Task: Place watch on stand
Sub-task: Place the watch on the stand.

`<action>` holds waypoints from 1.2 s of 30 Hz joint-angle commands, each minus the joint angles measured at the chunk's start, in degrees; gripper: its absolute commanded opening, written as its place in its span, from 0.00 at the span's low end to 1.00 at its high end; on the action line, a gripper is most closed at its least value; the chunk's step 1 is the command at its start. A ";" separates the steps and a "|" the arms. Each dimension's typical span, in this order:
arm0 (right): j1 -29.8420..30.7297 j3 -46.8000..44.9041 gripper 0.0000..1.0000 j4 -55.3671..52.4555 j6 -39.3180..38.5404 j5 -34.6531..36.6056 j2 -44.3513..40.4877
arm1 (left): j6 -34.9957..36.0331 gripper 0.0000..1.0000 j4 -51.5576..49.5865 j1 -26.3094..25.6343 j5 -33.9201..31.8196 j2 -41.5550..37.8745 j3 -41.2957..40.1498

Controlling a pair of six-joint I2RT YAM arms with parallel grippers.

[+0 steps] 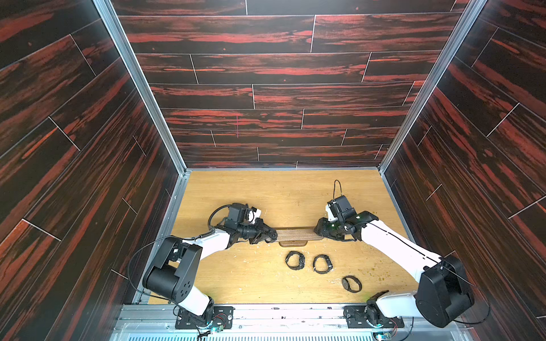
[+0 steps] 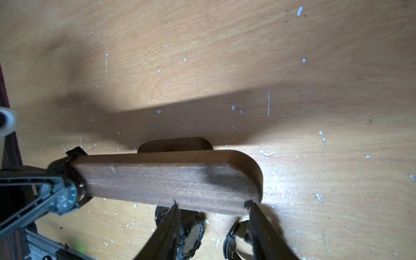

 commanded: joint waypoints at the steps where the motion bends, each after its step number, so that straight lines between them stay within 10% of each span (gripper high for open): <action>1: -0.36 1.97 0.51 -1.01 -0.80 0.43 0.88 | 3.01 0.00 -3.60 0.78 1.56 0.61 2.99; 16: -0.49 4.09 0.52 -1.92 -1.86 1.87 3.57 | 5.97 0.03 -6.12 2.48 4.16 5.22 6.95; 36: 4.07 5.86 0.51 -7.04 -3.32 5.83 -0.12 | 7.63 0.45 -10.70 2.72 4.90 7.03 11.51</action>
